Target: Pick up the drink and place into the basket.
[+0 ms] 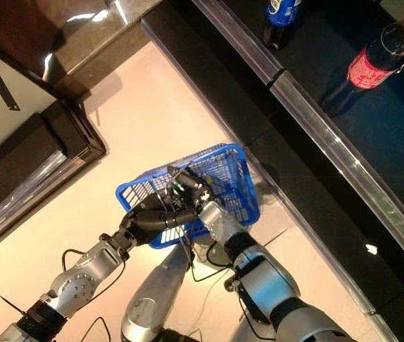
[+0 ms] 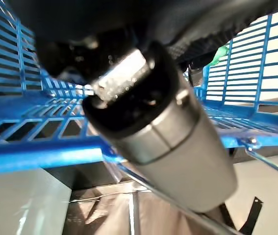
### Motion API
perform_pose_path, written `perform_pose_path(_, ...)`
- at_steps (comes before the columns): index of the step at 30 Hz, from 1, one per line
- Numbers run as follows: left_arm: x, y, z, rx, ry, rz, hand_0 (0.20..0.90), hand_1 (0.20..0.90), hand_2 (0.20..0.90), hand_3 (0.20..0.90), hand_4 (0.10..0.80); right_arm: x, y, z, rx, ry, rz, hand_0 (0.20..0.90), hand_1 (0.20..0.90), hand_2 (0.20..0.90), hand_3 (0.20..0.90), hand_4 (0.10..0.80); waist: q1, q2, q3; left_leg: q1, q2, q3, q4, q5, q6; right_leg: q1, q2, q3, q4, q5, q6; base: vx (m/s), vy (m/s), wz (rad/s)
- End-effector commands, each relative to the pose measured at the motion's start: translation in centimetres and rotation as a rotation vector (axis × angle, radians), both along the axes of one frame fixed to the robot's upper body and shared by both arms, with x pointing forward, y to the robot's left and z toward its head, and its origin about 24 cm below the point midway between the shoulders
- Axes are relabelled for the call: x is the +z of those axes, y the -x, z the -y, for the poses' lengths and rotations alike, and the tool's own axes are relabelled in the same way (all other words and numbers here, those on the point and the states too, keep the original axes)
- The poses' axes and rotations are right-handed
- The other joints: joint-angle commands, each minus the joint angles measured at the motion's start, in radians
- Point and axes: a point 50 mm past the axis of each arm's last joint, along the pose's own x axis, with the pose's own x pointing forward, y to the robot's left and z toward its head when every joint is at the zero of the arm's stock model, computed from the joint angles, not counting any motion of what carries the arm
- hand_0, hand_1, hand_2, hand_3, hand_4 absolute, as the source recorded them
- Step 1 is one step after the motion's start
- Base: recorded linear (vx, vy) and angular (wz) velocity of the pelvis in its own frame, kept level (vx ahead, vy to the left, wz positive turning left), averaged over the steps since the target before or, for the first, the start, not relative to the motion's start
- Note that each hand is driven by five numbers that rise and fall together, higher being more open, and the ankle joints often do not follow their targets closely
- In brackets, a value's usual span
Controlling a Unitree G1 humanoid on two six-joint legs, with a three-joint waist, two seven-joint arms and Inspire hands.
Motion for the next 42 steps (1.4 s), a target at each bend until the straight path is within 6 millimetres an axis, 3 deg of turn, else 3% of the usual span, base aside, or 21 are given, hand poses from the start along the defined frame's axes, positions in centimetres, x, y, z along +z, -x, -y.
perform_pose_path(1, 8.8, 2.9, 3.0, -0.230, 0.394, 0.434, 0.300, 0.300, 0.300, 0.200, 0.100, 5.1, -0.5, -1.2, 0.043, -0.053, 0.252, 0.900, 0.900, 0.900, 0.900, 0.800, -0.034, 0.049, -0.024, 0.021, 0.014, 0.073, -0.009, -0.007, 0.068, -0.004, 0.020, 0.073, -0.077, 0.184, 0.008, -0.123, 0.005, -0.09)
perform_pose_path(8, 6.6, 3.3, 0.5, -0.076, 0.399, 0.413, 0.300, 0.300, 0.300, 0.200, 0.100, 0.5, 3.0, 2.1, 0.031, 0.156, 0.212, 0.900, 0.900, 0.900, 0.900, 0.800, -0.092, 0.023, -0.024, 0.068, 0.038, 0.108, -0.045, -0.006, 0.064, 0.028, 0.049, 0.098, -0.126, 0.185, 0.011, -0.038, -0.018, -0.19)
perform_pose_path(14, 4.9, 3.4, -1.3, 0.064, 0.351, 0.383, 0.300, 0.300, 0.300, 0.200, 0.100, -2.7, 5.9, 5.1, 0.040, 0.211, 0.170, 0.900, 0.900, 0.900, 0.900, 0.800, -0.128, -0.004, -0.024, 0.130, 0.054, 0.123, -0.067, -0.002, 0.059, 0.083, 0.069, 0.109, -0.153, 0.180, 0.011, -0.019, -0.038, -0.14)
perform_pose_path(21, 2.6, 3.3, -4.6, 0.361, 0.233, 0.301, 0.300, 0.300, 0.300, 0.200, 0.100, -3.8, 9.8, 5.1, 0.193, 0.163, 0.265, 0.900, 0.900, 0.900, 0.900, 0.800, -0.166, -0.035, -0.027, 0.224, 0.076, 0.137, -0.108, 0.008, 0.047, 0.172, 0.103, 0.131, -0.211, 0.175, 0.009, -0.008, -0.043, -0.18)
perform_pose_path(27, -0.6, 3.9, -7.8, 0.606, 0.137, 0.153, 0.300, 0.300, 0.300, 0.200, 0.100, -5.0, 12.6, 5.6, 0.292, 0.095, 0.308, 0.900, 0.900, 0.900, 0.900, 0.800, -0.199, -0.068, -0.097, 0.293, 0.104, 0.160, -0.164, 0.019, 0.027, 0.237, 0.139, 0.158, -0.298, 0.184, 0.012, 0.029, -0.023, -0.15)
perform_pose_path(32, -4.6, 5.1, -10.7, 0.847, 0.041, -0.042, 0.300, 0.300, 0.300, 0.200, 0.100, -8.4, 14.6, 7.4, 0.237, 0.212, 0.143, 0.900, 0.900, 0.900, 0.900, 0.800, -0.242, -0.095, -0.173, 0.349, 0.125, 0.195, -0.215, 0.027, 0.016, 0.290, 0.155, 0.187, -0.378, 0.201, 0.019, 0.058, 0.009, -0.35)
perform_pose_path(36, -10.0, 7.9, -13.3, 1.061, 0.022, -0.313, 0.300, 0.300, 0.300, 0.200, 0.100, -13.1, 17.5, 10.8, 0.096, 0.321, -0.134, 0.900, 0.900, 0.900, 0.900, 0.800, -0.286, -0.111, -0.245, 0.396, 0.137, 0.239, -0.249, 0.025, 0.011, 0.334, 0.156, 0.220, -0.448, 0.228, 0.034, 0.051, 0.031, -0.32)
perform_pose_path(38, -11.5, 8.6, -13.8, 1.118, 0.001, -0.393, 0.300, 0.300, 0.300, 0.200, 0.100, -14.4, 18.4, 11.9, 0.052, 0.380, -0.235, 0.900, 0.900, 0.900, 0.900, 0.800, -0.296, -0.114, -0.264, 0.409, 0.139, 0.252, -0.255, 0.021, 0.010, 0.345, 0.154, 0.231, -0.465, 0.237, 0.041, 0.066, 0.066, -0.27)
perform_pose_path(42, -16.0, 12.0, -14.8, 1.330, 0.088, -0.672, 0.300, 0.300, 0.300, 0.200, 0.100, -18.9, 23.8, 16.2, -0.063, 0.612, -0.600, 0.900, 0.900, 0.900, 0.900, 0.800, -0.339, -0.111, -0.337, 0.464, 0.137, 0.309, -0.274, -0.008, 0.017, 0.376, 0.137, 0.276, -0.518, 0.270, 0.073, 0.122, 0.116, -0.38)
